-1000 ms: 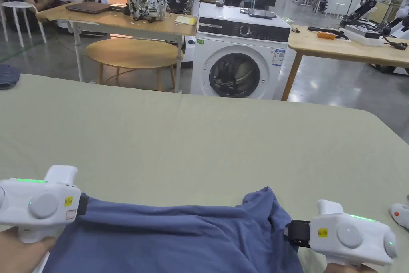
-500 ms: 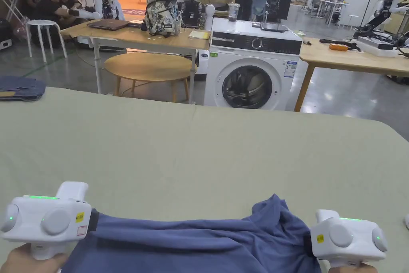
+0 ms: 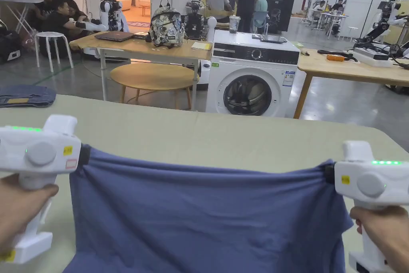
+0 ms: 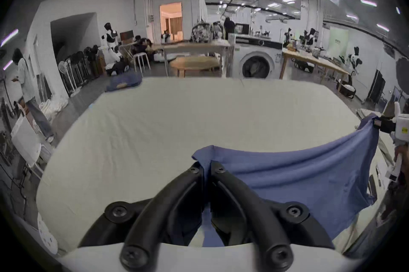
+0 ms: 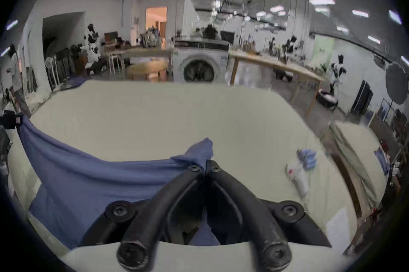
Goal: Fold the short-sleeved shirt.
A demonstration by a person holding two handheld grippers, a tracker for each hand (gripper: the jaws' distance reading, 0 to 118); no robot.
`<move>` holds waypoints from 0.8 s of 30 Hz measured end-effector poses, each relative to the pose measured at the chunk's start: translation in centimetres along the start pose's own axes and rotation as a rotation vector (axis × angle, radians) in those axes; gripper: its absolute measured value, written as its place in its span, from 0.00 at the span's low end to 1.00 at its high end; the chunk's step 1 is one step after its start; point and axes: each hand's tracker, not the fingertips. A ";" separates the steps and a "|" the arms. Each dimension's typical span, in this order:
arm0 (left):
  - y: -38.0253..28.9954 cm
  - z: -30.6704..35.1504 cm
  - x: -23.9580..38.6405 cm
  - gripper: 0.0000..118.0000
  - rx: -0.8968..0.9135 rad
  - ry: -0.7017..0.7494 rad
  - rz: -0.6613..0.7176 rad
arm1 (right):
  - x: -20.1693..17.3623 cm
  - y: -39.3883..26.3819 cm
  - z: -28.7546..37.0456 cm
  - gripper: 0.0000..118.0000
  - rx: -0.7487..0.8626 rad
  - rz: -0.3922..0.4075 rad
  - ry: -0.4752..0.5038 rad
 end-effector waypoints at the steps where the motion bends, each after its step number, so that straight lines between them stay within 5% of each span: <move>1: 1.1 0.8 -0.1 0.00 0.014 0.001 0.003 | 0.0 1.3 1.0 0.00 0.042 -0.003 0.000; 12: 13.4 9.3 -1.6 0.00 0.238 0.035 0.047 | -0.4 13.7 11.5 0.00 0.311 -0.086 -0.035; 24: 24.0 12.8 -1.2 0.00 0.385 0.088 0.011 | -0.3 24.8 14.6 0.00 0.469 -0.070 -0.102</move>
